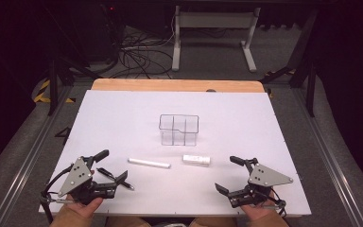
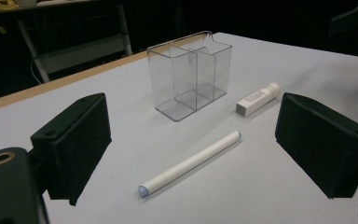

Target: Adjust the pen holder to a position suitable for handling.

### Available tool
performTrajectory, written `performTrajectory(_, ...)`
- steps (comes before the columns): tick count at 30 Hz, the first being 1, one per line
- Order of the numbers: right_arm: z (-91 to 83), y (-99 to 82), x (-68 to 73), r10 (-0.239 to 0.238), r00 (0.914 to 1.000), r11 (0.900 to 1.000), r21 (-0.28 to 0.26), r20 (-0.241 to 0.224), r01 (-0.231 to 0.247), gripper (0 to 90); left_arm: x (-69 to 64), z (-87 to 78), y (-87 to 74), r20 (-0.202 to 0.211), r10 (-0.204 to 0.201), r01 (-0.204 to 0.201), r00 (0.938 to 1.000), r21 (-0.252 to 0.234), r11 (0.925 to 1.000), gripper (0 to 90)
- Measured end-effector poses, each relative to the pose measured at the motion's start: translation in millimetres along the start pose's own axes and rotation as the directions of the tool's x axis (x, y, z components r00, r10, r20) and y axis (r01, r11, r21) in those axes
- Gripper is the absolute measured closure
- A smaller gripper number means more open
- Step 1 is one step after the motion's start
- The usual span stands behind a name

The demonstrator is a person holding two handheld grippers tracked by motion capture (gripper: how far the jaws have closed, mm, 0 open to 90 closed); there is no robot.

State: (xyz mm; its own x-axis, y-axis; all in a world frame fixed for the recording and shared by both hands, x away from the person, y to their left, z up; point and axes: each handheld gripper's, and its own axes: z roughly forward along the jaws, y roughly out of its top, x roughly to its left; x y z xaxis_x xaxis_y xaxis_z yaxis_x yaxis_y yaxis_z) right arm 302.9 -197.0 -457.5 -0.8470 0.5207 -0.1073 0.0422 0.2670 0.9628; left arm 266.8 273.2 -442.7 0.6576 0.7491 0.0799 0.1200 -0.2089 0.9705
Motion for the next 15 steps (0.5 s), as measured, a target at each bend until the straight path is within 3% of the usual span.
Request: performTrajectory(15, 0.6, -1.3, 0.4, 0.009, 0.9999, 0.9999, 0.009, -0.008, -0.009, 3.7, 9.6, 13.8, 20.5, 0.056, 0.012, -0.014, 0.9984, 0.050, 0.9986, 10.0)
